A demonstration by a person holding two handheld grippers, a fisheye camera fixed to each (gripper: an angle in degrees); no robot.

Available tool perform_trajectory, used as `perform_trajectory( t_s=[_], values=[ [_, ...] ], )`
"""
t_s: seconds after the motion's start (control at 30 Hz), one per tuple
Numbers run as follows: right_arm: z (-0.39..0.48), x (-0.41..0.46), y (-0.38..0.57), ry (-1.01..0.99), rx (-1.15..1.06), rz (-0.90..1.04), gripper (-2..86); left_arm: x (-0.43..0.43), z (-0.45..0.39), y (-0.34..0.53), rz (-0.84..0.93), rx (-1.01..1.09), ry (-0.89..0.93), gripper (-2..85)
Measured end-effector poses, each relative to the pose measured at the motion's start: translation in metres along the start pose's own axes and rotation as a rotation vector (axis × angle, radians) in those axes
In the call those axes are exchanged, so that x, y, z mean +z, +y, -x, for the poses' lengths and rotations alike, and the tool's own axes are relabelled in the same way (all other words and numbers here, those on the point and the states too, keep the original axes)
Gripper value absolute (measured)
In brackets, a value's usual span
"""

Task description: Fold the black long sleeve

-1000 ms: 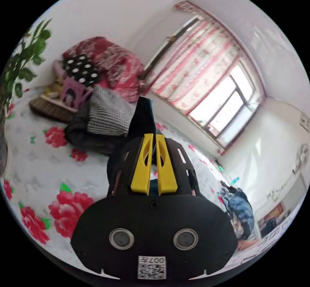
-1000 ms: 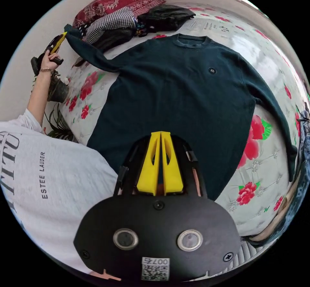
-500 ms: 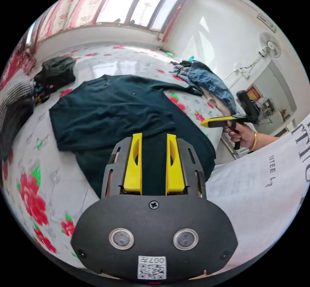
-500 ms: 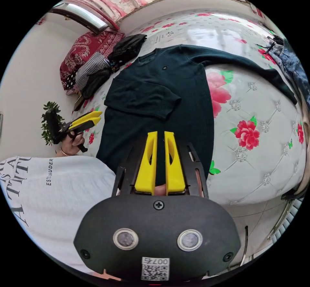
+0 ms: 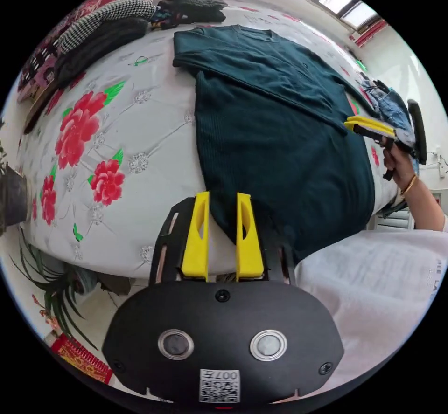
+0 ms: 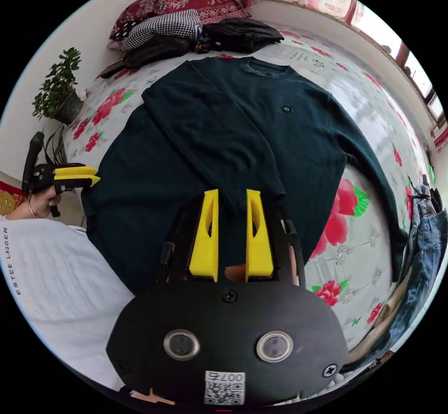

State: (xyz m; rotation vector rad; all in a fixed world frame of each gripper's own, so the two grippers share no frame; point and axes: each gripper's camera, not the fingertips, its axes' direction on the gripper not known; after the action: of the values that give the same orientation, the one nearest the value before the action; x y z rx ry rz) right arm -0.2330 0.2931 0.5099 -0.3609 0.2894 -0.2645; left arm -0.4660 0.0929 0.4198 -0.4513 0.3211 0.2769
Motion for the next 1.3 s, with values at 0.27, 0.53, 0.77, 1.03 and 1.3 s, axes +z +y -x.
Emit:
perform_trajectory(
  t_s=[0.27, 0.53, 0.77, 1.03, 1.3],
  values=[
    [0.033, -0.007, -0.029, 0.072, -0.083, 0.042, 0.9, -0.012, -0.002, 0.026, -0.04, 0.031, 0.021, -0.6],
    [0.051, -0.007, 0.013, -0.031, 0.004, 0.068, 4.3, -0.008, 0.017, 0.04, -0.077, 0.013, -0.047, 2.3],
    [0.017, -0.03, 0.12, -0.091, 0.308, 0.042, 7.4, -0.024, 0.001, 0.034, -0.233, 0.291, 0.18, 7.0],
    [0.068, 0.019, 0.146, 0.026, 0.264, 0.208, 7.9, 0.034, -0.025, 0.027, 0.049, 0.389, 0.189, 4.6],
    [0.086, -0.028, 0.104, 0.082, 0.08, 0.044, 7.7, 0.043, 0.019, 0.07, 0.185, 0.101, 0.147, -0.6]
  ],
)
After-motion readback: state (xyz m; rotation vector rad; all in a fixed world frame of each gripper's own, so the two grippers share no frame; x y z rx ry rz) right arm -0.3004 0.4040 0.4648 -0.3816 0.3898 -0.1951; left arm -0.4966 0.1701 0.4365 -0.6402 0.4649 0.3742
